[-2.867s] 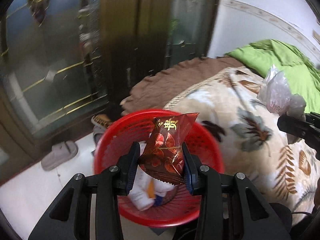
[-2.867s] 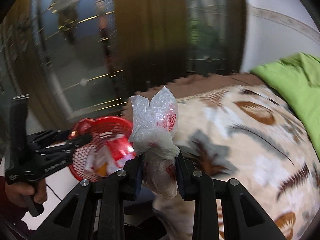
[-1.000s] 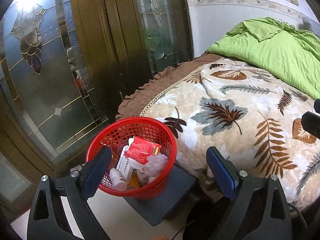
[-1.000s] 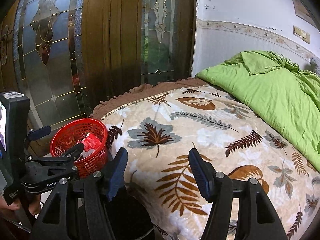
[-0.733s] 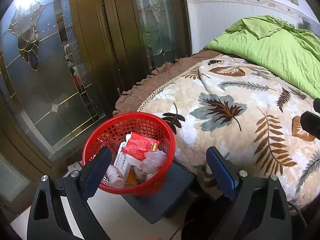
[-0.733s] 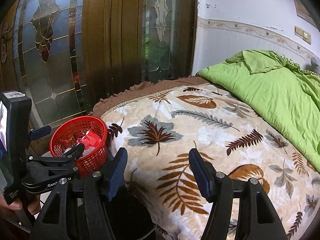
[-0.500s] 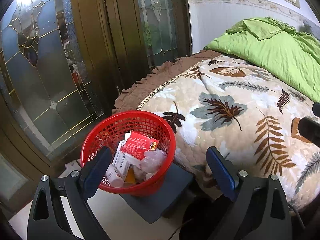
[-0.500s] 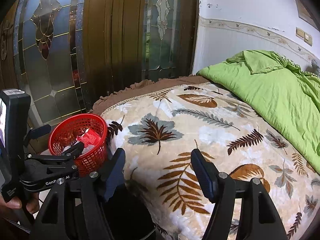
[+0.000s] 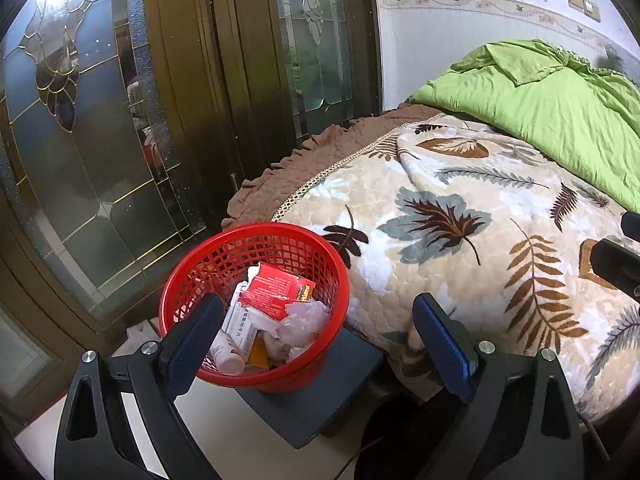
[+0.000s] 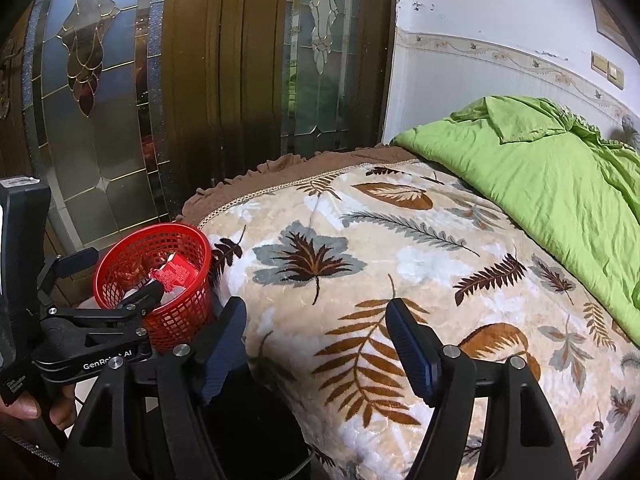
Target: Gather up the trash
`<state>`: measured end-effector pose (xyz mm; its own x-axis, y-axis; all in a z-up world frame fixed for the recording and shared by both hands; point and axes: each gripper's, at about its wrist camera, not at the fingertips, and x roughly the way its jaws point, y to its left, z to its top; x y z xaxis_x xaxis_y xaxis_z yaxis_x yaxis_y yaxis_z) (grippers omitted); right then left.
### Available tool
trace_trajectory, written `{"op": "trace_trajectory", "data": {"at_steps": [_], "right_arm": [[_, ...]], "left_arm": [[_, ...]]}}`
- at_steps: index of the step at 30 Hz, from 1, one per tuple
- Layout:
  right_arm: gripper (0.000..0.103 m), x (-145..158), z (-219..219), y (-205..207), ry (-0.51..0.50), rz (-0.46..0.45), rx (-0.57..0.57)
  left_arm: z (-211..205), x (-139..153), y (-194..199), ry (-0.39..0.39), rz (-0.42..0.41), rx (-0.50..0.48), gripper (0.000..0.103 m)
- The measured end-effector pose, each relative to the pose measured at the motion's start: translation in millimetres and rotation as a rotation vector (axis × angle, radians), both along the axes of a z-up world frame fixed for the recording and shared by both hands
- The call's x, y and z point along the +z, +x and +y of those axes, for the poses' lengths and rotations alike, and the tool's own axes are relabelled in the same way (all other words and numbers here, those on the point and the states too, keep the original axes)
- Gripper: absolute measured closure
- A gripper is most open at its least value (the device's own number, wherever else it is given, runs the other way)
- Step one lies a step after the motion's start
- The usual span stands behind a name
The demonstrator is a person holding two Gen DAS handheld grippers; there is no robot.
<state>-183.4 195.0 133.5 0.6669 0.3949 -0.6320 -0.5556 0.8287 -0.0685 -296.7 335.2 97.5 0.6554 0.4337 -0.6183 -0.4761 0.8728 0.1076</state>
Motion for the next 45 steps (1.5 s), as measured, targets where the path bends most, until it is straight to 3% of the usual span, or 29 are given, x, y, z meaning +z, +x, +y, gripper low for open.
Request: {"op": "trace_trajectory", "data": {"at_steps": [45], "right_arm": [[0.026,-0.2,-1.0,-0.8,0.009,0.017,-0.002]], "left_arm": [[-0.7,0.5,-0.6,0.002,0.004,-0.007,0.008]]}}
